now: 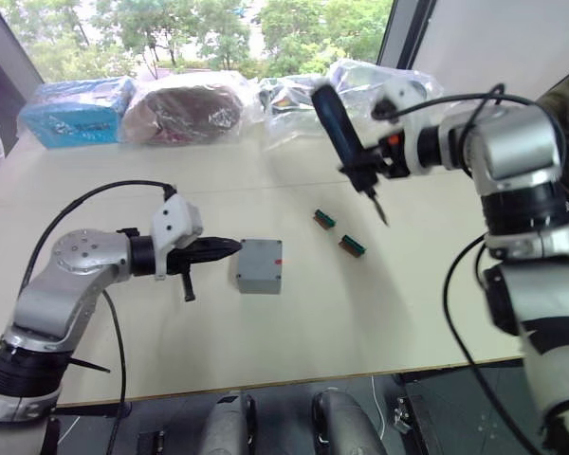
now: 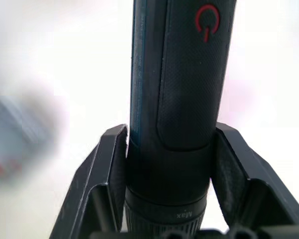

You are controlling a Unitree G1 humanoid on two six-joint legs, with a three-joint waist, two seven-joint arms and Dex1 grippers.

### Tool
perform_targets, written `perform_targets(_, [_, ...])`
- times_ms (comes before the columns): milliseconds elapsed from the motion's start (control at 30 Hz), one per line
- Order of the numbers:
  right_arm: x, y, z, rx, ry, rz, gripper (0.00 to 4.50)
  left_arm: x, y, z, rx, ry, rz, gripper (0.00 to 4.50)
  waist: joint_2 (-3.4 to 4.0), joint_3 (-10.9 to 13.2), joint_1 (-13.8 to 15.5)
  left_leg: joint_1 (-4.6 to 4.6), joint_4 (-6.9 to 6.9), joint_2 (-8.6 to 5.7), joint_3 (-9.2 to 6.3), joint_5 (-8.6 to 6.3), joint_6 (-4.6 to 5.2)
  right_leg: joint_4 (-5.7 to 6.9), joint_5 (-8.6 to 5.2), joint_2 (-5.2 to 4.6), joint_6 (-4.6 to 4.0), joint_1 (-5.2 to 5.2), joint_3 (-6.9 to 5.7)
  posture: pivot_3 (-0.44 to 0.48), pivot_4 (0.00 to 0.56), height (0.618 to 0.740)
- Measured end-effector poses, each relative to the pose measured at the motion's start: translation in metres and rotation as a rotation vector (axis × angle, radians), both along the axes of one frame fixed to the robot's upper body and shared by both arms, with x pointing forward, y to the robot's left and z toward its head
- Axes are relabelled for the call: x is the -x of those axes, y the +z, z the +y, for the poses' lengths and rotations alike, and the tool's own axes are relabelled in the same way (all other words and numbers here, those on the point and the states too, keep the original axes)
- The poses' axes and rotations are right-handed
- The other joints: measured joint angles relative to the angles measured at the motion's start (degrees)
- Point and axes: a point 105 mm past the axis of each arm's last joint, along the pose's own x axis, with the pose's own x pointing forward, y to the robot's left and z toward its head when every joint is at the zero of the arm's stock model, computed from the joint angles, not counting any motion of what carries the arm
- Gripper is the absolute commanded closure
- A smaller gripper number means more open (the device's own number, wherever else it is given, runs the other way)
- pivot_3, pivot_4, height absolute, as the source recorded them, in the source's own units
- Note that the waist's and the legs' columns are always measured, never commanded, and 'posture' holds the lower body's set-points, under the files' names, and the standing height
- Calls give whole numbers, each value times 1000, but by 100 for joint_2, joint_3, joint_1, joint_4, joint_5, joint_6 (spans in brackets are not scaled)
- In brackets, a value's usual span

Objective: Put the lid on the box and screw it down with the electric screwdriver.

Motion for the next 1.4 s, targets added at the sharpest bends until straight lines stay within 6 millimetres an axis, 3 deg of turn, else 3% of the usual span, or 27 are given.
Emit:
perform_targets(133, [29,-3,36,-291,90,-155,2682,-3,-4,3,-11,0,14,4500,-2,-1,15,0,12,-7,-2,1,-1,-4,8,-16,13,13,-7,0,150,740])
perform_targets(333, [43,-18,41,-448,37,-298,2682,-6,-12,0,-11,-14,53,4500,-4,-2,-20,3,17,-17,2,2,-3,-17,15,-27,27,23,-4,0,150,740])
perform_targets(600, [47,-47,52,-403,11,-373,2682,-10,-24,-11,20,-34,84,4500,-4,-2,-35,6,16,-12,0,2,-3,-13,14,-12,26,21,-3,0,150,740])
perform_targets(833, [43,-54,53,-391,-16,-402,2682,-18,-44,-19,29,-22,111,4500,-4,-2,-21,6,17,-12,0,2,-3,-13,15,-13,26,22,-3,0,150,740])
perform_targets(1100, [41,-72,57,-363,-23,-372,2682,-24,-44,-25,24,-31,80,4500,-5,-2,-23,8,17,-12,-1,2,-3,-12,15,-13,26,23,-2,0,150,740])
perform_targets(1400, [42,-78,58,-343,-11,-383,2682,-25,-44,-26,24,-35,74,4500,-5,-2,-20,9,17,-12,-1,2,-3,-12,15,-13,26,24,-2,0,150,740])
